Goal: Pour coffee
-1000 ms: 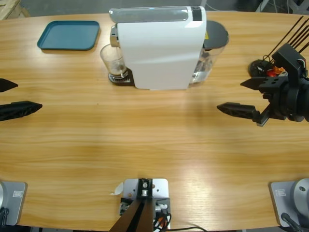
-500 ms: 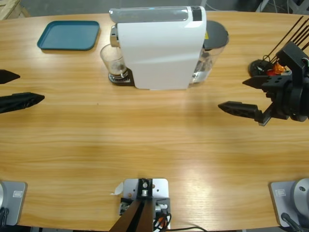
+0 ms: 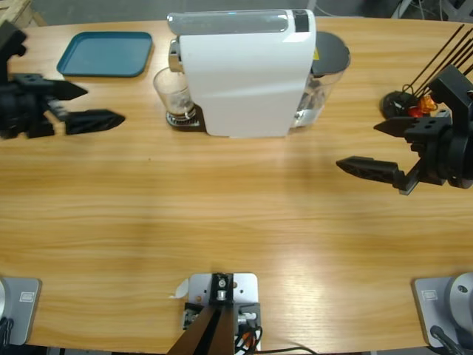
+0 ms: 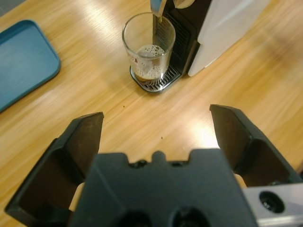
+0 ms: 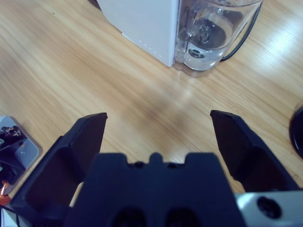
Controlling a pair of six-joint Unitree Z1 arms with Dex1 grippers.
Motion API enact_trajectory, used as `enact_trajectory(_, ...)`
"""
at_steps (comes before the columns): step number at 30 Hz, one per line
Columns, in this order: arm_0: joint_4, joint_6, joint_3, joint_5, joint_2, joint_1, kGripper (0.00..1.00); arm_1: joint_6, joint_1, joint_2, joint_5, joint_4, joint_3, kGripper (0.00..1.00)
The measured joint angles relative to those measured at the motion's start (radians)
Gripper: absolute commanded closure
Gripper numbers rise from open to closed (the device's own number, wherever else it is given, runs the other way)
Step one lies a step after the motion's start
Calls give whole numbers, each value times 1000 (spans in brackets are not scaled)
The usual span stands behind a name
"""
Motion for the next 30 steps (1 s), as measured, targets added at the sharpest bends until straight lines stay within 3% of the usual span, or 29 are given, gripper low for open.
enact_trajectory(17, -267, 85, 3, 0, 268, -1, 23, 0, 0, 6, -11, -5, 0, 9)
enact_trajectory(30, -558, 131, 10, 0, 440, -1, 23, 0, 0, 38, -18, -7, 0, 9)
